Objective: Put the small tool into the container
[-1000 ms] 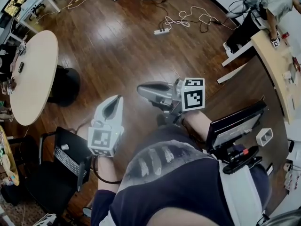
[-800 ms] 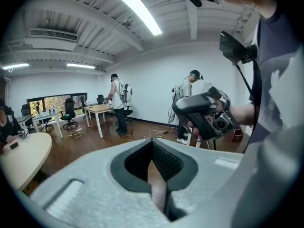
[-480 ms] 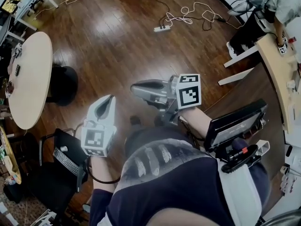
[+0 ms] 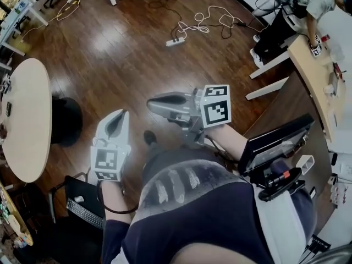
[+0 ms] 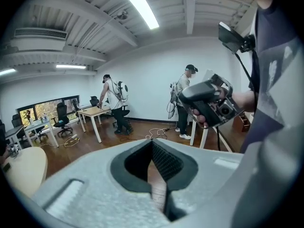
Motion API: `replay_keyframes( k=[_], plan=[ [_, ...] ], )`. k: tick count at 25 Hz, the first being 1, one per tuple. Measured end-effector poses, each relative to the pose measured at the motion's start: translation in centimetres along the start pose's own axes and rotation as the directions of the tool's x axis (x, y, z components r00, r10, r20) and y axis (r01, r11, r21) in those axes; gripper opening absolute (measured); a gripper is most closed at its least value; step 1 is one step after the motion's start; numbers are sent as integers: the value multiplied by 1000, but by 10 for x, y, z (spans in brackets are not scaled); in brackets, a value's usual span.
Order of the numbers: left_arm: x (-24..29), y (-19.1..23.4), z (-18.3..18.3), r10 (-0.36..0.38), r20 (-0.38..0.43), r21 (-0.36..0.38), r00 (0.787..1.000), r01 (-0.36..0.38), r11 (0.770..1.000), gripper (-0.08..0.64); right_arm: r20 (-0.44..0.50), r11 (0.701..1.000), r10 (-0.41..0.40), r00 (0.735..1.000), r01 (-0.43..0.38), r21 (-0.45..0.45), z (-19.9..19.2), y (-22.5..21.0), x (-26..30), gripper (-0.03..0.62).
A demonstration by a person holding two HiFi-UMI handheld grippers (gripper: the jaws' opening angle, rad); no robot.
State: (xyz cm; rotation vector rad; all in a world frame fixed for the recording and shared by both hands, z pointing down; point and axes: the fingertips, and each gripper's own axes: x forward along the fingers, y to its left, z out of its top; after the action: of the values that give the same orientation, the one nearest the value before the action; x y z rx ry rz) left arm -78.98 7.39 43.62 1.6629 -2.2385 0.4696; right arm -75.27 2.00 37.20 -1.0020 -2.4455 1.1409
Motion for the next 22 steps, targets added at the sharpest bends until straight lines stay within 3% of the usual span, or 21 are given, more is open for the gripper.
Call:
replay_keyframes(
  k=[5,8,17,22],
  plan=[
    [-3,74,-12,-37,34,-18,999,37,999,3,-11,998,-49,999,49,-32,15,-19,72,2],
    [-5,94,-17,-31,35,-41,999,32,999,3,-11,997,-66,998,66,-40,17,-23,85,2],
    [6,124,-20,-79,50,-58,996,82,995,3,11,991,-131,991,131,-38,25,-41,115,2],
    [24,120,-17,-104,44,-41,994,106,994,3,25,991,-132,991,132,-19,32,-54,107,2]
  ],
)
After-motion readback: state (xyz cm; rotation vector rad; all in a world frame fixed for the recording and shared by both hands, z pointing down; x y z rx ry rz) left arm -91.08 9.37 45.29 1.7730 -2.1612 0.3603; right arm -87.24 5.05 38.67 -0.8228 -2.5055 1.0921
